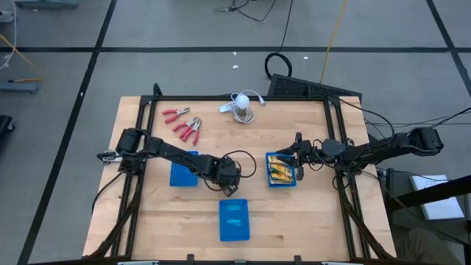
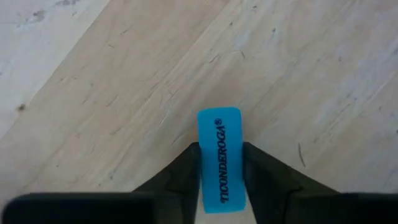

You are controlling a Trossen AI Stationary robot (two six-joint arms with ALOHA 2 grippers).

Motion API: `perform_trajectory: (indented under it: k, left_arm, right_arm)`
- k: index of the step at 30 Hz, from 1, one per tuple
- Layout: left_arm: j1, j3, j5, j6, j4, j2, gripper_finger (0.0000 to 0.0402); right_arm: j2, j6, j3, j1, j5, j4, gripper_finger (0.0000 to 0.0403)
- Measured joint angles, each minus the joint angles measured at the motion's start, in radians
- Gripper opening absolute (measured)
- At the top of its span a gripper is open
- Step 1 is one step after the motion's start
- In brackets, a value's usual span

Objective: Pick & Place School Supplies
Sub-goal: Put the blue eraser into the bottom blue bin

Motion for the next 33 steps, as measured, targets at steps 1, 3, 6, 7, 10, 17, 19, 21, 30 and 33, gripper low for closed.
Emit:
perform_trajectory:
  k: [1,3,6,7,10,17,19,21,30,33]
  left_arm:
    - [0.000,0.000,0.000,0.009,-0.001,0.000,0.0101]
    - [0.000,0.000,-0.001,0.025,-0.001,0.000,0.0077]
    - [0.000,0.001,-0.008,0.050,-0.001,-0.001,0.0055]
    - [0.000,0.001,-0.010,0.063,-0.001,-0.002,0.0055]
    - [0.004,0.000,-0.002,0.088,-0.001,-0.011,0.0063]
    - [0.005,-0.002,0.001,0.160,0.019,-0.075,0.0065]
    - [0.001,-0.002,0.001,0.182,0.028,-0.097,0.0058]
    - [-0.005,-0.002,-0.002,0.202,0.041,-0.127,0.0056]
    - [-0.085,-0.001,-0.005,0.311,0.129,-0.264,0.0058]
    - [-0.131,-0.001,-0.005,0.348,0.162,-0.281,0.0060]
  right_arm:
    - [0.000,0.000,0.000,0.000,0.000,0.000,0.0093]
    - [0.000,0.000,0.000,0.000,0.000,0.000,0.0093]
    - [0.000,0.000,0.000,0.000,0.000,0.000,0.0093]
    - [0.000,0.000,0.000,0.000,0.000,0.000,0.0093]
    - [0.000,0.000,0.000,0.000,0.000,0.000,0.0093]
    - [0.000,0.000,0.000,0.000,0.000,0.000,0.0093]
    - [0.000,0.000,0.000,0.000,0.000,0.000,0.0093]
    - [0.000,0.000,0.000,0.000,0.000,0.000,0.0093]
    - [0.000,0.000,-0.001,0.000,0.000,-0.005,0.0093]
    - [0.000,0.000,-0.001,-0.001,0.000,-0.007,0.0093]
